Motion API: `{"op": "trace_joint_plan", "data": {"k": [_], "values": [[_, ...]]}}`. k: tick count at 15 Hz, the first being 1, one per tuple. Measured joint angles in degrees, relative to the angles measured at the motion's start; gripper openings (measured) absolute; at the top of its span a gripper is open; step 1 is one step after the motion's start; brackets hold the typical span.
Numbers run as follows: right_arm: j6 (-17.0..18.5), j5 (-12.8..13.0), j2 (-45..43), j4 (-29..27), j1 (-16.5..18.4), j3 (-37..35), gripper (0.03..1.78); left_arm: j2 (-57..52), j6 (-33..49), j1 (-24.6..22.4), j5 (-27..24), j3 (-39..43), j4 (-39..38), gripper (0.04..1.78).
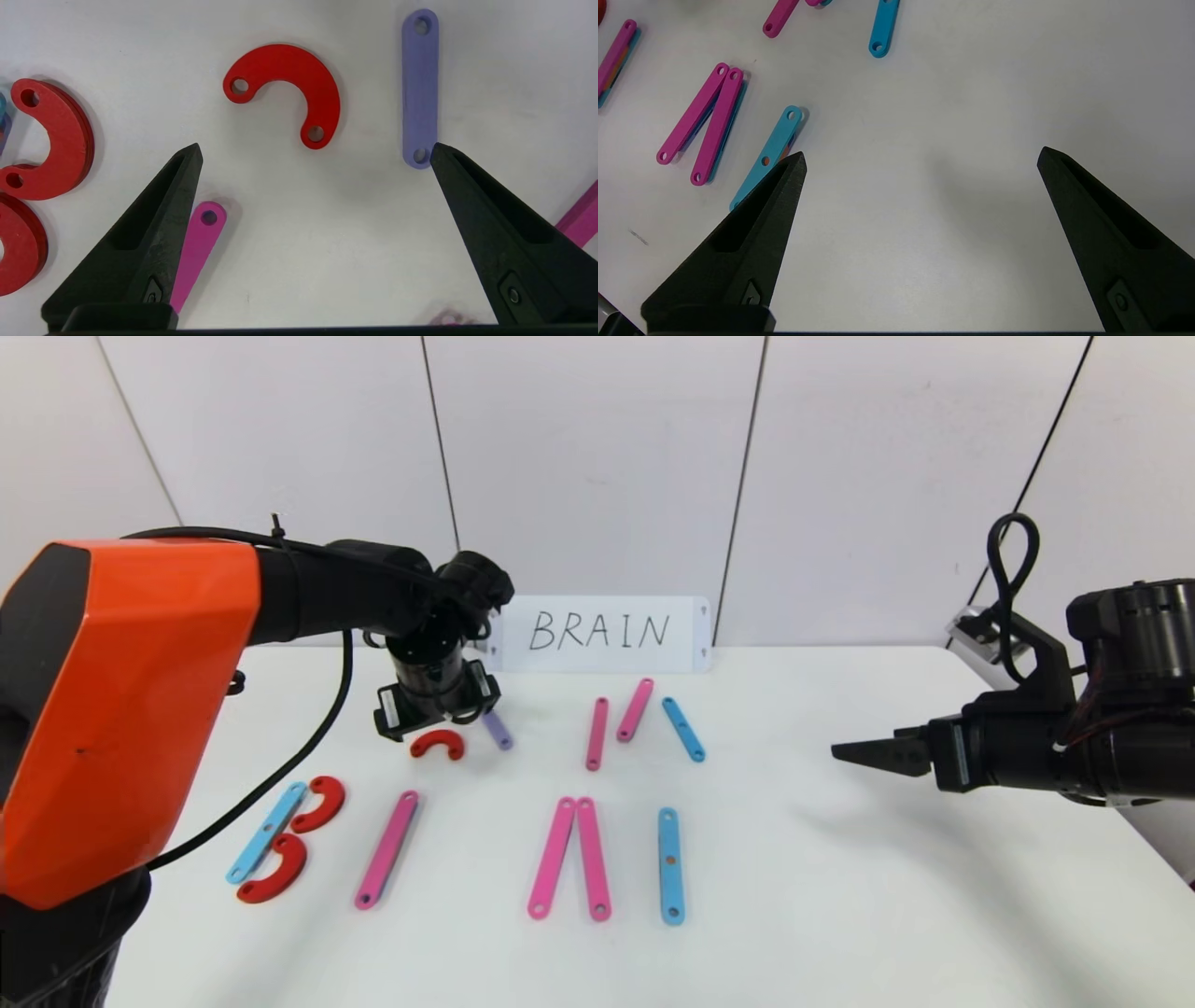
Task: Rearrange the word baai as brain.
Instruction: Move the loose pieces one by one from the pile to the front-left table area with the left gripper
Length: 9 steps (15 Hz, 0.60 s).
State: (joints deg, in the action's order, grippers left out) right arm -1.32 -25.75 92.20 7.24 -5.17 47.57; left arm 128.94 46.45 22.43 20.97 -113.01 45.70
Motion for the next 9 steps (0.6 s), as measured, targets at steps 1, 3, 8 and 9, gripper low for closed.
{"op": "trace_joint_plan", "data": {"k": [1, 3, 8, 9], "values": [[0.0, 0.0, 0.1, 0.0, 0.0, 0.0, 1.73, 0.3, 1.1, -0.7, -0.2, -0.1, 0.0, 1.71], [0.0, 0.0, 0.2, 0.0, 0.0, 0.0, 1.73, 0.9, 2.9, -1.6, -1.5, -0.2, -0.1, 1.71], [0.0, 0.1, 0.4, 0.0, 0.0, 0.1, 1.73, 3.8, 5.9, -2.8, -2.1, -0.3, -0.7, 1.71], [0.0, 0.1, 0.4, 0.0, 0.0, 0.1, 1.73, 4.2, 6.0, -3.0, -2.0, -0.3, -0.7, 1.71]]}}
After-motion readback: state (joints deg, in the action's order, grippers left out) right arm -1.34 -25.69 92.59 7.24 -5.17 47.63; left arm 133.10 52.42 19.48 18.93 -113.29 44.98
